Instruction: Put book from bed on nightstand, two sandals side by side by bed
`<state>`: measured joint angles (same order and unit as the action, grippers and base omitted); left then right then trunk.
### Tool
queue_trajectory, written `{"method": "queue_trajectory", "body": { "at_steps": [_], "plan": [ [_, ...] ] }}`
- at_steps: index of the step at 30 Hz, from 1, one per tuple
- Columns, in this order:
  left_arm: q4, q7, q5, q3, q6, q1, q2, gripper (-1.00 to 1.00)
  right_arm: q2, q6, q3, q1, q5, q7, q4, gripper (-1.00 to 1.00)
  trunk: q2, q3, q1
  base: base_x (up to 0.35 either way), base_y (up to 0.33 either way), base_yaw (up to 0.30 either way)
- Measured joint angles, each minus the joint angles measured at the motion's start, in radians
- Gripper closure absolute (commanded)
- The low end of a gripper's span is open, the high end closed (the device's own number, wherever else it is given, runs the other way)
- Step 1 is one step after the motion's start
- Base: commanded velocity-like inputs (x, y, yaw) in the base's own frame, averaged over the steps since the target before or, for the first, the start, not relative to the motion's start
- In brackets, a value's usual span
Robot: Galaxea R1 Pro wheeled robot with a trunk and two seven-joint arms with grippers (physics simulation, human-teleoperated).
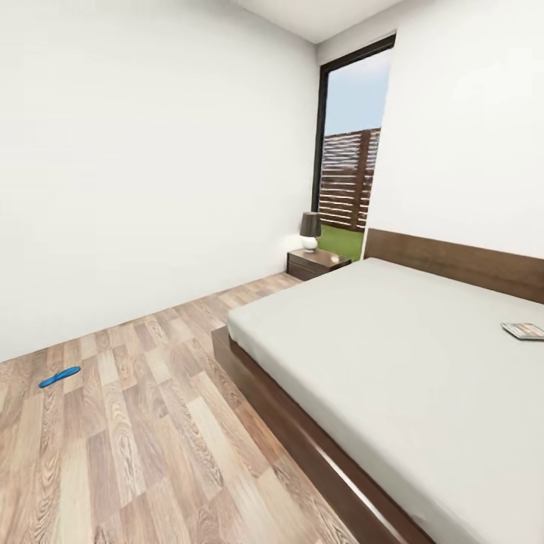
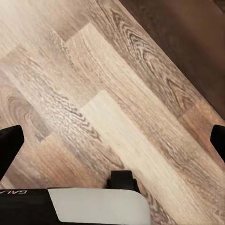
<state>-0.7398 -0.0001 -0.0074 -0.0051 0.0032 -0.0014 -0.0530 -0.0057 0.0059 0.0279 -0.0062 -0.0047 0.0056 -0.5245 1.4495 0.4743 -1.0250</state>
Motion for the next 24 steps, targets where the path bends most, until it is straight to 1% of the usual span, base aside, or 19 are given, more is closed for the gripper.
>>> {"method": "queue_trajectory", "body": {
  "at_steps": [1,4,8,13,24],
  "plan": [
    [0.0,0.0,0.001,0.001,-0.001,0.0,0.001,-1.0,0.001,-0.001,0.012,0.0,-0.001,0.0,0.002,-1.0,0.0,0.0,0.0,0.0,0.0,0.29],
    [0.01,-0.001,0.003,0.003,-0.002,0.0,0.002,-1.0,0.001,-0.003,0.032,0.0,-0.001,0.0,0.008,-1.0,0.0,0.002,0.0,0.0,0.0,0.289],
    [0.048,-0.001,0.002,0.02,-0.004,0.0,0.008,-1.0,0.002,-0.019,0.065,0.0,-0.001,-0.001,0.016,-1.0,0.0,0.004,0.0,0.0,0.0,0.288],
    [0.055,-0.001,0.0,0.026,-0.004,0.0,0.009,-1.0,0.002,-0.022,0.072,0.0,-0.002,-0.001,0.018,-1.0,0.0,0.006,0.0,0.0,0.0,0.288],
    [0.067,-0.001,-0.002,0.023,-0.007,0.0,0.008,-1.0,0.003,-0.024,0.073,0.0,-0.001,-0.001,0.018,-1.0,0.0,0.008,0.0,0.0,0.0,0.284]
  ]
}}
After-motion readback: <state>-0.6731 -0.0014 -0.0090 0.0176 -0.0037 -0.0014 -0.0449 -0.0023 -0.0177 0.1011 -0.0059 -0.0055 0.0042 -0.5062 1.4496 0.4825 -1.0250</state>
